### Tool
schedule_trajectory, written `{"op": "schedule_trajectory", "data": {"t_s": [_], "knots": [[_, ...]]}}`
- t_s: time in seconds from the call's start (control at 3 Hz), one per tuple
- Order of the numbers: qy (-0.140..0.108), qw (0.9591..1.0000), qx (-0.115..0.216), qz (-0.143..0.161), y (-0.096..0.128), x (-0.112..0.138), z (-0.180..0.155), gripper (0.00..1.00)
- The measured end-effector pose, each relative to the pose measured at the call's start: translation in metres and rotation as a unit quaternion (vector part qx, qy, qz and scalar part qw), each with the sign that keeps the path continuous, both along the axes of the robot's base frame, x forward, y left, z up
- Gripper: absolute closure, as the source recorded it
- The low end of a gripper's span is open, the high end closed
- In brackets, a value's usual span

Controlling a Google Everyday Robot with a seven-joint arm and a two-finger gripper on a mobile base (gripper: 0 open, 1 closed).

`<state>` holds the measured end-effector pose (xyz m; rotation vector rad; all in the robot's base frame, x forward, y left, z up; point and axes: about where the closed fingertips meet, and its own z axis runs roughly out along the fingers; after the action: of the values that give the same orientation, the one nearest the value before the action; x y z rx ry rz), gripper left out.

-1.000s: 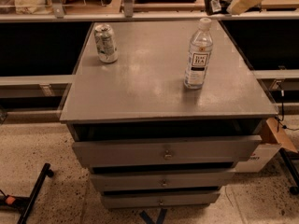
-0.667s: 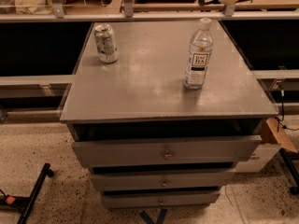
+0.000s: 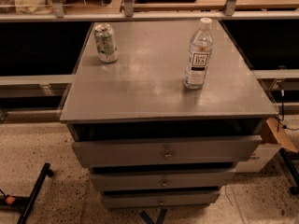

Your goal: Move rxbar chocolate near 7up can

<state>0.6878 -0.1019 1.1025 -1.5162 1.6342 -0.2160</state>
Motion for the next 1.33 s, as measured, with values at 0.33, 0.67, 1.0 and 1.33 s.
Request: {"op": "schedule_trajectory", "data": {"t_s": [0.33, 0.67, 1.0, 1.33], "knots": [[0.012, 0.9988, 0.017, 0.045, 0.051, 0.002, -0.010, 1.00], [0.017, 0.9988, 0.015, 0.044, 0.056, 0.012, -0.022, 1.00], [0.020, 0.9983, 0.021, 0.051, 0.075, 0.040, -0.040, 1.00], [0.023, 0.9975, 0.029, 0.059, 0.106, 0.063, -0.059, 1.00]]}}
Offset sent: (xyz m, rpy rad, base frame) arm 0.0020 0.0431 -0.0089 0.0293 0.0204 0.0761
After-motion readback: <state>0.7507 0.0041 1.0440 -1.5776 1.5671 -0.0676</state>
